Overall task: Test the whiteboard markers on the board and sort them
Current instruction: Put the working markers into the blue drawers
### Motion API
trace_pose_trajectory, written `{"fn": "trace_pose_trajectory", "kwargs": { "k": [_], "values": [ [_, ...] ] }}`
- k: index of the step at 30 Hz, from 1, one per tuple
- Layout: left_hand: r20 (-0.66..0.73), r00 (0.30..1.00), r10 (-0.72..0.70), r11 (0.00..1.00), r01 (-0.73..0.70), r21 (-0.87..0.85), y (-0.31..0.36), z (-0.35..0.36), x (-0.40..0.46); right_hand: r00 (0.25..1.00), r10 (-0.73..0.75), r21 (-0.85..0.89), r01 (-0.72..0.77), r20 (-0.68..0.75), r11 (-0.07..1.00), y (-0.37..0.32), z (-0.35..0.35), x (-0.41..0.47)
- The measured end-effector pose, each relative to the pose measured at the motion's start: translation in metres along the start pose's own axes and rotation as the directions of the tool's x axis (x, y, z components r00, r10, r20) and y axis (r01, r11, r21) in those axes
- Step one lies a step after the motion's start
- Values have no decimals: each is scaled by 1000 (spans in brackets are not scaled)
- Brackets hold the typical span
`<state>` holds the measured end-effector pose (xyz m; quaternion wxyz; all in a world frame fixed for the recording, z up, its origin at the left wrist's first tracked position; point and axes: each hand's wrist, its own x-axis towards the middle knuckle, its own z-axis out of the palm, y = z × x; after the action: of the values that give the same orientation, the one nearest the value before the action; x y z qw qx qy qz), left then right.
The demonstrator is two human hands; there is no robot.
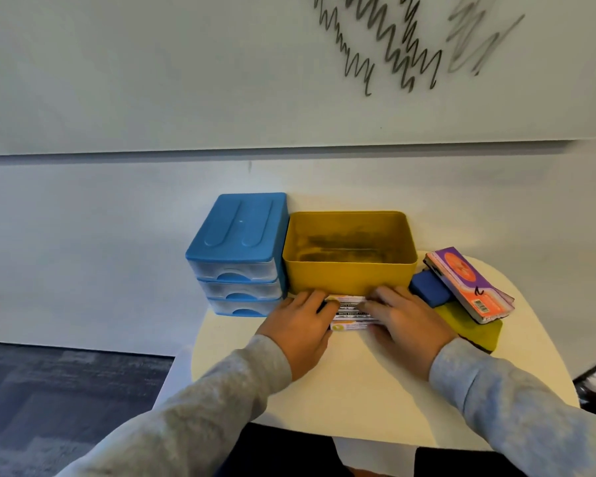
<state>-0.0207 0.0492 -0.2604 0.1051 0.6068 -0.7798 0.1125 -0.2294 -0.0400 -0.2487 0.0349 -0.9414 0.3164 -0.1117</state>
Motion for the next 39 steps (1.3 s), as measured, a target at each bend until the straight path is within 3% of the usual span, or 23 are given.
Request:
{"fn": "trace_pose_trajectory", "kwargs": {
  "k": [4,7,8,9,10,12,13,14,16,18,20,23,25,34,39],
  "values": [
    [37,999,3,996,1,-94,-8,-23,-5,1000,-10,33,10,-12,999,-2,-6,0],
    [98,979,-178,928,200,-314,-16,-51,-17,997,-41,51,44,-64,998,-11,-17,4],
    [155,941,-301,819,338,-464,-18,-62,-23,994,-64,69,70,-87,995,-16,-21,8],
    [230,876,-423,625,466,-626,-19,-71,-28,990,-87,89,97,-114,991,-22,-26,11],
    [317,787,-529,359,546,-757,-22,-79,-33,982,-113,114,131,-151,985,-30,-31,17],
    [516,574,-635,-173,546,-820,-26,-89,-39,957,-150,176,196,-248,965,-47,-43,31],
    [597,483,-641,-360,498,-789,-29,-92,-43,942,-160,203,225,-295,953,-59,-49,41],
    [659,414,-628,-490,447,-748,-30,-93,-44,930,-160,223,242,-331,944,-70,-55,52],
    [737,332,-589,-636,371,-676,-33,-92,-45,927,-169,230,254,-335,940,-93,-67,73],
    [768,323,-553,-701,318,-638,-36,-90,-43,946,-204,177,252,-251,951,-112,-74,94],
    [775,359,-520,-740,265,-619,-38,-90,-41,963,-229,95,244,-141,965,-123,-76,109],
    [752,419,-509,-754,206,-624,-40,-87,-38,977,-212,54,214,-37,975,-124,-69,115],
    [745,424,-515,-748,201,-632,-39,-84,-36,980,-196,81,197,-22,977,-123,-65,113],
    [775,337,-535,-729,278,-625,-31,-83,-40,989,-125,114,116,79,987,-131,-79,122],
    [756,233,-612,-667,362,-651,-32,-80,-64,988,-103,126,89,110,988,-135,-86,124]
  ]
}}
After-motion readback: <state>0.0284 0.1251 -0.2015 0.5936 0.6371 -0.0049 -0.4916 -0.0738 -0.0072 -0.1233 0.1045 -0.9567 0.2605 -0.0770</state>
